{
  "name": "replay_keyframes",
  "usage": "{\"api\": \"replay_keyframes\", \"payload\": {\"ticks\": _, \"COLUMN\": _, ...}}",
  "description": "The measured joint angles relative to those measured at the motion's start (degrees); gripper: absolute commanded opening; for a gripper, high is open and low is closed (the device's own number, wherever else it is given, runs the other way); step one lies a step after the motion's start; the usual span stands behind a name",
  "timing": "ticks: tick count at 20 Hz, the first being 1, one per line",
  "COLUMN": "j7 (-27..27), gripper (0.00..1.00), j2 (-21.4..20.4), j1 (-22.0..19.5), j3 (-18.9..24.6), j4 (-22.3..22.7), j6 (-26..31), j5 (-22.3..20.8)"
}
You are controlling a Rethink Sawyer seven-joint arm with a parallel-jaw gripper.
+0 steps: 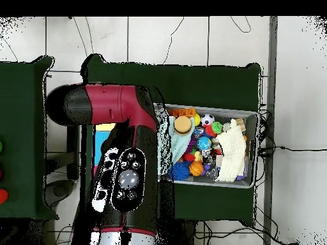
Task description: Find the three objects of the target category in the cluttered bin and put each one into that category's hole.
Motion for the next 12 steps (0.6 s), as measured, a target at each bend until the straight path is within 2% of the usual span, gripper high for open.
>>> {"api": "replay_keyframes", "payload": {"ticks": 12, "j7": 0.00, "gripper": 0.00, "j2": 1.01, "j1": 0.12, "j3": -0.69, "j4": -1.37, "j6": -3.34, "j5": 0.28}}
